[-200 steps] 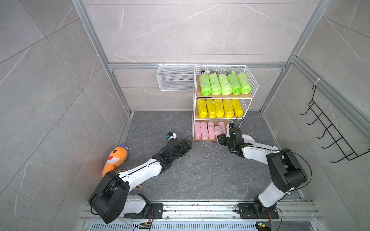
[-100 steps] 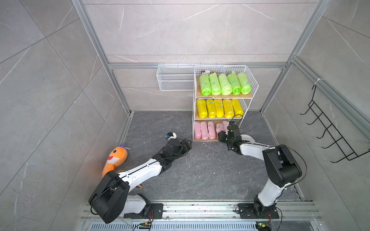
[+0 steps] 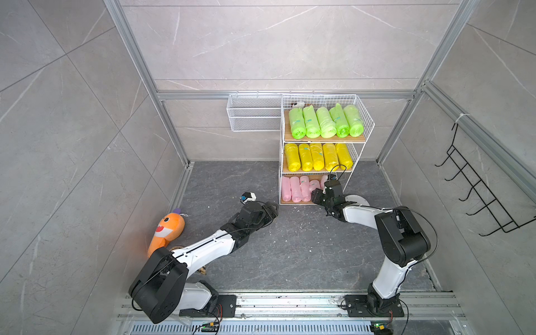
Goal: Sort the rolls of trash bags by color and place them on the shelf
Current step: Place the roll of trash bags on the shelf.
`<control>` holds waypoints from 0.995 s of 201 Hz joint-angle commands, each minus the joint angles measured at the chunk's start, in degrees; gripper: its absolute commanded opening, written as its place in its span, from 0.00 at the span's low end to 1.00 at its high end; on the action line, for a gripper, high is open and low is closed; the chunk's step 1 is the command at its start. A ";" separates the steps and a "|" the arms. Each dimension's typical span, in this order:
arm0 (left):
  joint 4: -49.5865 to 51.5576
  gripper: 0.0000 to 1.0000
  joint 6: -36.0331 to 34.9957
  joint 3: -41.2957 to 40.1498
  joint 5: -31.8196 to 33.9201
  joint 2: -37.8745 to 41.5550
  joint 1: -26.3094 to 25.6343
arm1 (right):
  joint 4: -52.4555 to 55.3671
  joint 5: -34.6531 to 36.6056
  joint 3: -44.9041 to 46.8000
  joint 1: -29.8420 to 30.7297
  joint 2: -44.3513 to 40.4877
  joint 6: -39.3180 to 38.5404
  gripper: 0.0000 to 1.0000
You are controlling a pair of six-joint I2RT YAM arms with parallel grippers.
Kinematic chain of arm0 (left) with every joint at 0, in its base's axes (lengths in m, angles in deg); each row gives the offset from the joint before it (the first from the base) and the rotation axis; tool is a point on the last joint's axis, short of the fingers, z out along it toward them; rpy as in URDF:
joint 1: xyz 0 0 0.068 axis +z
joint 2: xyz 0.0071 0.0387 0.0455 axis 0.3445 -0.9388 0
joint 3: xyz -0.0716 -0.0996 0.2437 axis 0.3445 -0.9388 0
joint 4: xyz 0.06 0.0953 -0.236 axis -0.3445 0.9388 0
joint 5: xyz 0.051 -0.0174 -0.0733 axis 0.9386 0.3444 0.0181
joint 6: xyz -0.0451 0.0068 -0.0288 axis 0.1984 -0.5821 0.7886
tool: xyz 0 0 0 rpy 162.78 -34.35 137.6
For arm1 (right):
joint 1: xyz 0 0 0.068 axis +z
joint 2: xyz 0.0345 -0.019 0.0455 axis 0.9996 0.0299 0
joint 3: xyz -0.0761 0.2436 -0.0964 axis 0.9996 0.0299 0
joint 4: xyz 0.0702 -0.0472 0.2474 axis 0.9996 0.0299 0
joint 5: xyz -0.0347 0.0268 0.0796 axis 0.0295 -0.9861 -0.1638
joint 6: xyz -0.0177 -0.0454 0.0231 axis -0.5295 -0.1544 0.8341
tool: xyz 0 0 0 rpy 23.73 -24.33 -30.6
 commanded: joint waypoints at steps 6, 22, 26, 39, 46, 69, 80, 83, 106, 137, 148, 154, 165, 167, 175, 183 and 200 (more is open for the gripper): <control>-0.41 0.82 -1.48 1.10 -0.46 -0.63 -0.21 | 0.68 4.10 -2.39 0.31 1.64 -1.03 0.50; -0.49 0.82 -1.44 1.14 -0.61 -0.81 -0.22 | 0.39 4.49 -2.72 0.30 2.18 -1.30 0.51; -0.49 0.82 -1.42 1.11 -0.63 -0.86 -0.24 | 0.31 4.49 -2.89 0.29 2.35 -1.30 0.51; -0.51 0.82 -1.36 1.12 -0.72 -1.07 -0.21 | -0.20 4.00 -3.41 0.30 3.17 -1.42 0.52; -0.58 0.82 -1.38 1.20 -0.81 -1.16 -0.21 | -0.48 3.61 -3.75 0.30 3.57 -1.42 0.52; -0.43 0.82 -1.26 1.24 -0.98 -1.25 -0.26 | -1.35 2.93 -4.32 0.31 4.49 -0.98 0.53; -0.32 0.82 -1.36 1.21 -0.96 -1.16 -0.21 | -1.44 2.74 -4.44 0.29 4.67 -0.80 0.54; -0.32 0.82 -1.36 1.21 -0.90 -1.10 -0.21 | -1.45 2.66 -4.42 0.29 4.63 -0.83 0.54; -0.06 0.82 -1.33 1.30 -0.81 -0.81 -0.21 | -2.08 2.11 -2.54 0.29 2.87 -0.82 0.56; -0.18 0.82 -1.47 1.38 -0.79 -0.89 -0.21 | -2.33 -0.13 1.69 0.29 -2.78 -1.50 0.60; -0.23 0.82 -1.51 1.60 -0.94 -1.20 -0.24 | -1.75 -0.83 3.19 0.29 -5.17 -1.76 0.60; -0.24 0.82 -1.63 1.67 -1.11 -1.41 -0.21 | -1.33 -1.18 4.09 0.33 -6.46 -1.97 0.60; -0.45 0.82 -1.66 1.75 -1.46 -1.60 -0.21 | -0.07 -1.89 5.46 0.26 -8.66 -2.32 0.61; -0.49 0.82 -1.63 1.78 -1.45 -1.65 -0.21 | 0.14 -2.09 5.75 0.28 -9.06 -2.37 0.61; -0.66 0.82 -1.62 1.69 -1.43 -1.77 -0.21 | 0.79 -2.94 6.99 0.28 -10.45 -2.57 0.61; -0.73 0.82 -1.61 1.69 -1.42 -1.78 -0.21 | 1.15 -4.14 8.35 0.29 -11.59 -2.54 0.61; -0.90 0.82 -1.84 1.65 -1.26 -2.00 -0.21 | 1.76 -7.62 10.49 0.30 -12.86 -2.07 0.57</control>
